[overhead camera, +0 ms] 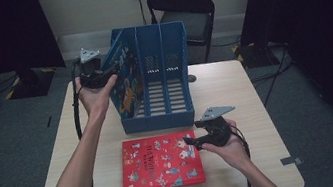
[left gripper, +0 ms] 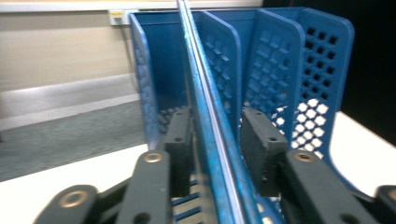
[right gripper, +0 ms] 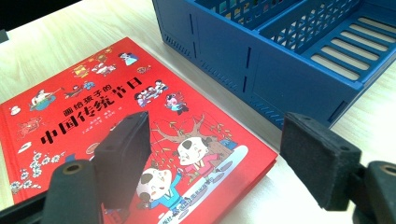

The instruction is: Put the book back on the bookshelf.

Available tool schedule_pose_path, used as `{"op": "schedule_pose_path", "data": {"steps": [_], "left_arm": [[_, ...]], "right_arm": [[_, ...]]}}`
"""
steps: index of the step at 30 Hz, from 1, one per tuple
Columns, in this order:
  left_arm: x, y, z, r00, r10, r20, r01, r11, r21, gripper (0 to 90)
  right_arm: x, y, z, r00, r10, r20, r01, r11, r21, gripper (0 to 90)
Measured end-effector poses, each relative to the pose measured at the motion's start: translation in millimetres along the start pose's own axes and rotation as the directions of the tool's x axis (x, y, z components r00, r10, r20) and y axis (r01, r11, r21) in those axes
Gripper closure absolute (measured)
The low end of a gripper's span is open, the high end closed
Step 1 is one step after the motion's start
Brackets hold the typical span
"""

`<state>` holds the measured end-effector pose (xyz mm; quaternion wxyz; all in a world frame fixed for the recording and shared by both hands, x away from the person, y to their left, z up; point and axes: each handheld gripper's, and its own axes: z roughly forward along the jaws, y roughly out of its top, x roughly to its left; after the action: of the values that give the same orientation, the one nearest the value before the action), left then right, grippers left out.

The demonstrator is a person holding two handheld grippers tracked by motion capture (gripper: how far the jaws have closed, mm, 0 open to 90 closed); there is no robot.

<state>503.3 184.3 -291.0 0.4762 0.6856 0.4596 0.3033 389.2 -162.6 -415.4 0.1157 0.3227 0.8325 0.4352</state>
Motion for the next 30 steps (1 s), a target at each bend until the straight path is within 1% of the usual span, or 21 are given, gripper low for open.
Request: {"op": "schedule_pose_path", "data": {"steps": [1,2,3,6,8,10,11,12,13,14,15,16,17,18,20,21,23,24,26,28,30], "left_arm": [[-1.4,-0.4,-0.2,0.9993,0.025,-0.027,-0.025,0.9997,-0.001,72.9],[-0.8,-0.6,-0.7,0.999,0.036,-0.028,-0.036,0.9994,0.003,77.7],[0.4,-0.8,-0.6,0.9996,0.023,-0.015,-0.023,0.9997,0.002,78.1],[0.9,-1.5,-0.2,0.9999,0.007,-0.011,-0.007,1.0,-0.006,77.1],[0.8,-2.8,0.2,1.0,0.003,-0.008,-0.003,1.0,-0.001,75.3],[-0.5,-4.7,1.3,0.9999,0.003,-0.017,-0.003,0.9999,0.01,75.4],[-1.9,-6.3,2.4,0.9993,0.017,-0.035,-0.016,0.9998,0.011,77.6],[-2.3,-7.3,2.4,0.9989,0.026,-0.04,-0.026,0.9996,0.012,78.4],[-2.4,-7.7,2.4,0.9991,0.019,-0.039,-0.018,0.9998,0.008,78.8],[-3.1,-7.8,2.6,0.9989,0.01,-0.047,-0.01,0.9999,0.005,79.4],[-3.5,-7.7,2.4,0.9984,0.012,-0.055,-0.012,0.9999,0.01,79.8],[-4.4,-7.9,2.5,0.9985,0.005,-0.055,-0.005,1.0,0.007,80.2],[-6.0,-8.5,2.7,0.9981,0.009,-0.06,-0.009,1.0,0.001,80.5],[-7.2,-8.6,2.5,0.9972,0.029,-0.069,-0.029,0.9996,0.004,80.5],[-9.1,-9.3,2.8,0.9977,0.022,-0.064,-0.023,0.9997,-0.007,80.7],[-10.9,-9.6,2.9,0.9963,0.038,-0.077,-0.039,0.9992,-0.008,80.6],[-12.5,-11.1,2.6,0.9956,0.042,-0.084,-0.044,0.9989,-0.018,80.5],[-14.1,-11.4,2.5,0.994,0.052,-0.097,-0.054,0.9984,-0.018,80.4],[-14.6,-11.6,2.3,0.9932,0.056,-0.102,-0.058,0.9981,-0.019,80.2],[-15.7,-12.3,2.3,0.9914,0.058,-0.117,-0.061,0.9979,-0.024,80.1],[-16.3,-13.2,2.1,0.9909,0.049,-0.126,-0.053,0.9981,-0.03,80.1]], "right_arm": [[0.1,0.0,0.1,1.0,-0.001,0.0,0.001,1.0,0.002,24.2],[0.2,-0.1,0.5,1.0,-0.002,-0.003,0.003,1.0,0.005,24.3],[0.4,-0.1,0.9,1.0,-0.003,-0.003,0.003,1.0,0.008,24.3],[1.6,-0.1,2.1,0.9999,-0.01,-0.01,0.01,1.0,0.016,24.2],[1.8,-0.1,2.5,0.9999,-0.009,-0.013,0.01,1.0,0.019,24.2],[2.1,0.1,2.9,0.9999,-0.01,-0.012,0.01,1.0,0.021,24.3],[2.3,0.1,2.9,0.9999,-0.011,-0.013,0.011,1.0,0.022,24.3],[2.5,0.1,3.0,0.9998,-0.011,-0.016,0.012,1.0,0.024,24.2],[2.6,0.1,3.2,0.9998,-0.011,-0.017,0.011,1.0,0.026,24.3],[2.7,0.0,3.3,0.9998,-0.011,-0.017,0.011,1.0,0.027,24.2],[2.6,0.0,3.5,0.9998,-0.011,-0.019,0.012,1.0,0.028,24.3],[2.4,-0.1,3.8,0.9998,-0.011,-0.019,0.012,0.999,0.03,24.3],[2.1,-0.1,3.9,0.9997,-0.012,-0.019,0.013,0.999,0.029,24.3],[2.1,-0.1,3.7,0.9997,-0.011,-0.019,0.012,0.999,0.03,24.2],[1.9,-0.2,3.6,0.9997,-0.011,-0.02,0.012,1.0,0.029,24.2],[1.9,-0.3,3.5,0.9997,-0.011,-0.02,0.012,1.0,0.029,24.3],[2.3,-0.4,3.2,0.9997,-0.013,-0.022,0.013,0.999,0.031,24.2],[2.4,-0.4,2.9,0.9996,-0.013,-0.024,0.014,0.999,0.032,24.2],[2.2,-0.6,3.1,0.9996,-0.012,-0.025,0.012,0.999,0.035,24.2],[2.1,-0.7,3.5,0.9996,-0.012,-0.026,0.013,0.999,0.038,24.2],[2.5,-0.7,3.6,0.9995,-0.014,-0.028,0.015,0.999,0.039,24.1]]}}
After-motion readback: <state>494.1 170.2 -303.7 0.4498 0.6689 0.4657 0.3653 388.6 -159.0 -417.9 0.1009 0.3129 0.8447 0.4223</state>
